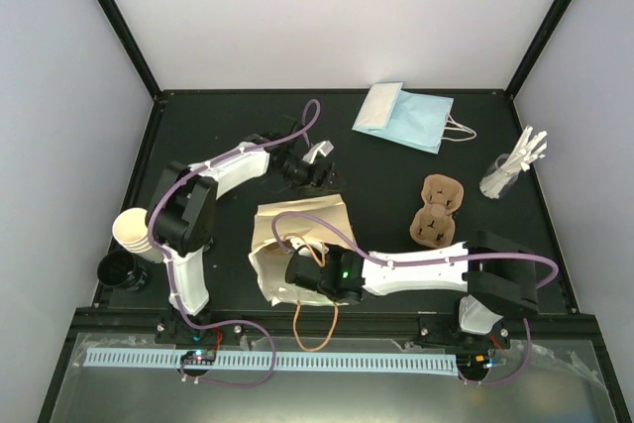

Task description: Pack the takeout coffee

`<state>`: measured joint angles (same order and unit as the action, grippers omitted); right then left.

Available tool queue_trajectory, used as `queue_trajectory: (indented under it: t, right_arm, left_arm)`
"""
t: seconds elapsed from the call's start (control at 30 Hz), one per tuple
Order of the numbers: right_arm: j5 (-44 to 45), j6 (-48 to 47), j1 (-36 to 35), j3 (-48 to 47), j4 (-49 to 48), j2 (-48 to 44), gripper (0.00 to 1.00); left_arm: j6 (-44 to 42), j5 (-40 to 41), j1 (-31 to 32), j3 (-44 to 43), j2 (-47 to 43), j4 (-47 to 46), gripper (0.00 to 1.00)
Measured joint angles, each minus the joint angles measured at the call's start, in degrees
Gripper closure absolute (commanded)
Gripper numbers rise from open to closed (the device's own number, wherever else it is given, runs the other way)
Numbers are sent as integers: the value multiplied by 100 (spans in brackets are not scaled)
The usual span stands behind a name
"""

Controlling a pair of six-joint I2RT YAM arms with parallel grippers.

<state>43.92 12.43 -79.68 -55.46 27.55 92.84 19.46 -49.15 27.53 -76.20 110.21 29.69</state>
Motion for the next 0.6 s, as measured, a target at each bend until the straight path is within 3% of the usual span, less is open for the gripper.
queue_trajectory:
  t: [0.47, 0.6]
  right_arm:
    - [68, 39, -157, 146, -195, 76, 39]
    - [63, 39, -170, 157, -238, 96, 40]
  left_arm:
    - [-216, 658, -20, -348, -87, 503, 1]
    - [-210, 651, -20, -160, -50, 417, 7]
